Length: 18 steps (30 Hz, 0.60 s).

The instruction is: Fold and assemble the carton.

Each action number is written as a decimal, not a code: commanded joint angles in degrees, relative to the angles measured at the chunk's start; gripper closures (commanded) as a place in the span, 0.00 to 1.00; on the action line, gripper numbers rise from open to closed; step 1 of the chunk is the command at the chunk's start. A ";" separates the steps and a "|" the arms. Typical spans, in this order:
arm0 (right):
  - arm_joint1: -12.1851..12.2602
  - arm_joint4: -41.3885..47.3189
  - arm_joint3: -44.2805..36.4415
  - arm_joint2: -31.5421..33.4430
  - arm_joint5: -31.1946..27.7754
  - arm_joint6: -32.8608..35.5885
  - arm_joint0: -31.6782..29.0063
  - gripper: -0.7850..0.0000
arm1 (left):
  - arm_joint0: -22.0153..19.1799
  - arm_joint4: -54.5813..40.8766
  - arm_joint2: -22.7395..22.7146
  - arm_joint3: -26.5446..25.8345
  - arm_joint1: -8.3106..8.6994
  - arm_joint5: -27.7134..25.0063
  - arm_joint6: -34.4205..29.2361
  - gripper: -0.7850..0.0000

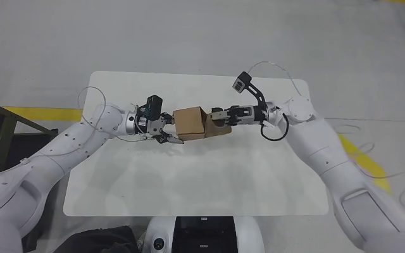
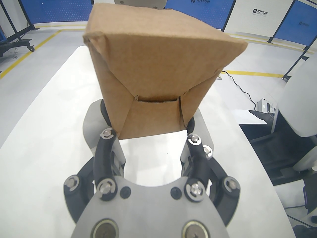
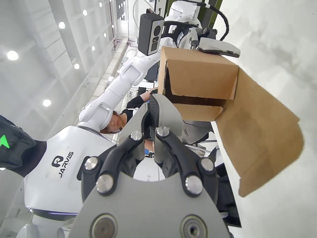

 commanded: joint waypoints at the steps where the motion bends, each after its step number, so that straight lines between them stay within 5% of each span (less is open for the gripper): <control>1: -0.22 1.08 0.93 0.74 -2.04 0.09 -0.06 1.00 | 0.08 -0.14 -0.15 -0.15 0.09 0.00 0.00 0.77; 8: 1.58 -2.53 5.08 6.02 -3.75 -4.03 -1.61 0.96 | 0.43 -0.70 -0.76 -0.19 0.37 0.00 0.00 0.77; 18: 4.04 -4.70 5.96 10.68 3.82 -3.23 -6.79 0.86 | 1.08 -1.23 -2.05 -1.16 0.83 0.00 0.00 0.78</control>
